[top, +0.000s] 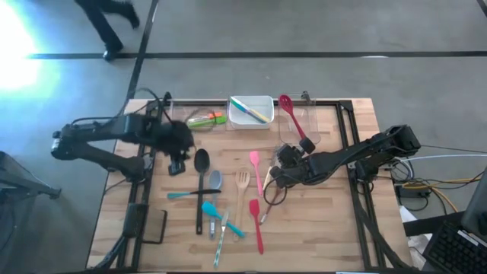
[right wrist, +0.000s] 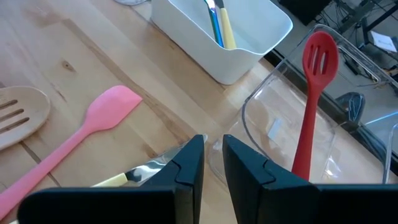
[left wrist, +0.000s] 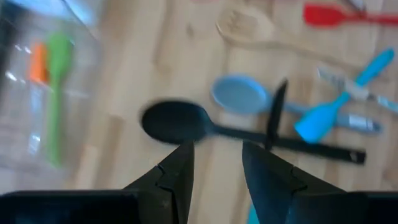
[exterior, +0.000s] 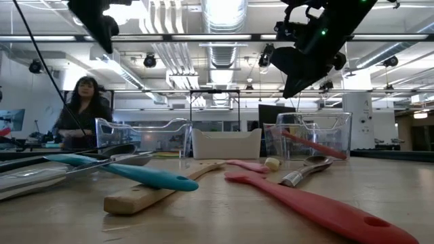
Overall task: Pick & Place Kitchen Items
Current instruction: Put the blue knife into the white bin
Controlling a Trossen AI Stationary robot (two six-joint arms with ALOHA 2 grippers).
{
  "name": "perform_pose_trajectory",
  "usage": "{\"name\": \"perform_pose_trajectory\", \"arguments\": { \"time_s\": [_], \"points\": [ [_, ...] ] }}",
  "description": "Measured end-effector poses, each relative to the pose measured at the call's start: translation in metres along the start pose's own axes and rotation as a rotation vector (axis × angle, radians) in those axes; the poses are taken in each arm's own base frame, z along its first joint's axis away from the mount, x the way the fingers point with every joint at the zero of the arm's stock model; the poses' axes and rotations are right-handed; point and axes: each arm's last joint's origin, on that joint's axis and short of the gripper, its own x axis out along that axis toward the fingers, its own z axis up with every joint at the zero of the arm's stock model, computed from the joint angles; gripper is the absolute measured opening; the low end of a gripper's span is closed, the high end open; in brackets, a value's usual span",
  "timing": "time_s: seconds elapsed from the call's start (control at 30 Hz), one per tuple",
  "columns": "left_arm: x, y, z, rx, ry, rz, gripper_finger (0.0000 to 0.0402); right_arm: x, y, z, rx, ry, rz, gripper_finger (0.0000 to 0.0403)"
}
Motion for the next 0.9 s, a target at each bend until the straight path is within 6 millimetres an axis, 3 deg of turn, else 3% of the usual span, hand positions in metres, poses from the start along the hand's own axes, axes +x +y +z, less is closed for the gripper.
{"name": "perform_pose_trajectory", "arguments": {
  "time_s": [0.3,0.53,0.9],
  "points": [
    [0.046,-0.045,-0.041,-0.024,0.154,0.000,0.0138,0.000,0.000,0.000,-0.001,0.002,0.001,0.0052],
    [0.074,-0.069,-0.066,-0.044,0.137,-0.035,0.0138,0.000,0.000,0.000,0.002,0.001,0.003,0.0052],
    [0.107,-0.075,-0.092,-0.071,0.140,-0.059,0.0138,0.000,0.000,0.000,0.016,0.001,0.006,0.0052]
  ]
}}
